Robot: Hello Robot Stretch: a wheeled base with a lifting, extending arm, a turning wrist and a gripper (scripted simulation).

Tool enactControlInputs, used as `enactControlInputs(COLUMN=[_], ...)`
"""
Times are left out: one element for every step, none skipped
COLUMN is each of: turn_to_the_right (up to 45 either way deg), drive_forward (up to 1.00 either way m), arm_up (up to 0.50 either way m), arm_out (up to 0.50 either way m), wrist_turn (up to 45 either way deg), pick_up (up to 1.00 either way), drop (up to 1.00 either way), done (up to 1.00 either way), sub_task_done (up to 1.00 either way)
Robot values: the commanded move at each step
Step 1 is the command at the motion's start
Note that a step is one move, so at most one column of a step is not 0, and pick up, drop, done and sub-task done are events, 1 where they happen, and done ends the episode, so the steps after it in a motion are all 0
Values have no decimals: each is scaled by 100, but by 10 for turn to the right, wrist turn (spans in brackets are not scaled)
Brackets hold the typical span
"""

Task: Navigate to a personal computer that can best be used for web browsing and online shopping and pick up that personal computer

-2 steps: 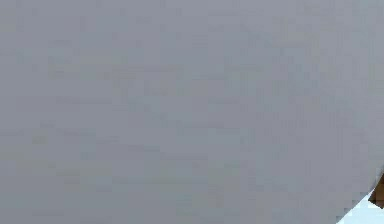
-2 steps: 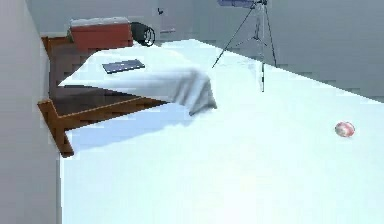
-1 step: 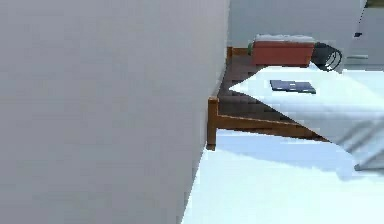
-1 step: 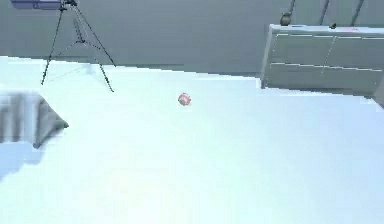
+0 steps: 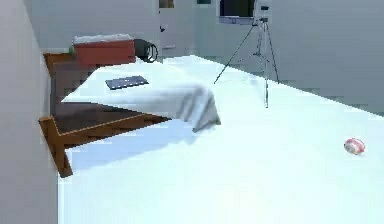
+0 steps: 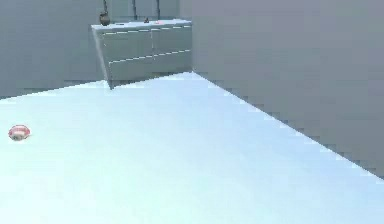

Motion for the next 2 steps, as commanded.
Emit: enactControlInputs(turn_to_the_right=[450, 90], drive_forward=[0, 0], arm_up=[0, 0], arm_out=[0, 0], wrist_turn=[0, 0], pick_up=[0, 0], drop=[0, 0], done=[0, 0], sub_task_done=[0, 0])
